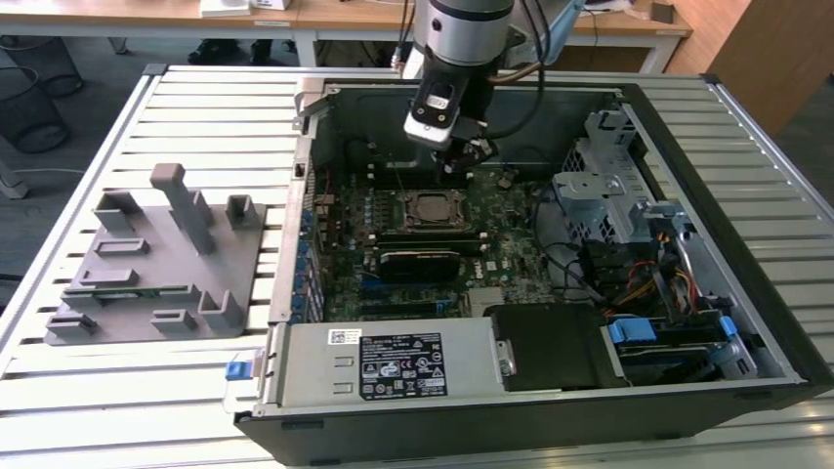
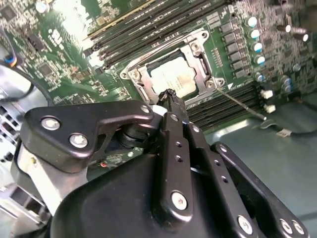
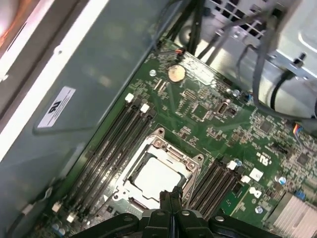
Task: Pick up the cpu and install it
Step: 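Install the first cpu locking lever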
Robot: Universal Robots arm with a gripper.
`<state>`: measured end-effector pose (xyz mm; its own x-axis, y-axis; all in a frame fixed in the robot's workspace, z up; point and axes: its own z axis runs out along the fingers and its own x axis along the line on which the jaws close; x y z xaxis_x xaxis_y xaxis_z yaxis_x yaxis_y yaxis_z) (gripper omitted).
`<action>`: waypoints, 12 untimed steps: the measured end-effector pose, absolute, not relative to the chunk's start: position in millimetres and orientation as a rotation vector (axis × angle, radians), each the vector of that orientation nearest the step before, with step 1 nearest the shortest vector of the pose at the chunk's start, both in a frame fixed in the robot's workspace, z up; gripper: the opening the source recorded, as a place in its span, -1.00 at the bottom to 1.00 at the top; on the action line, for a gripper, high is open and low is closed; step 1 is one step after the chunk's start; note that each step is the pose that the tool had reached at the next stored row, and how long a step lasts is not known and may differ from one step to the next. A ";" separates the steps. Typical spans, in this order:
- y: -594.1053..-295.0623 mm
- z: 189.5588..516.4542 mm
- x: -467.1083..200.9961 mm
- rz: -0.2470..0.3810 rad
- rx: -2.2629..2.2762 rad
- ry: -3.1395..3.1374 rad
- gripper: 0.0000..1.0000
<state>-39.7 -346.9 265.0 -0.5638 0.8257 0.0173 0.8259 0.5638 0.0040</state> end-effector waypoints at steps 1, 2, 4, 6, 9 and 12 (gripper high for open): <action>-346.9 264.8 -39.7 -0.018 -1.436 -2.779 -0.79; -346.9 264.7 -39.7 -0.018 -1.411 -2.792 -0.79; -346.9 264.1 -39.7 -0.017 -1.359 -2.817 -0.79; -346.9 263.6 -39.7 -0.017 -1.307 -2.841 -0.79; -346.9 262.9 -39.7 -0.016 -1.230 -2.875 -0.79; -346.9 262.2 -39.7 -0.016 -1.150 -2.908 -0.79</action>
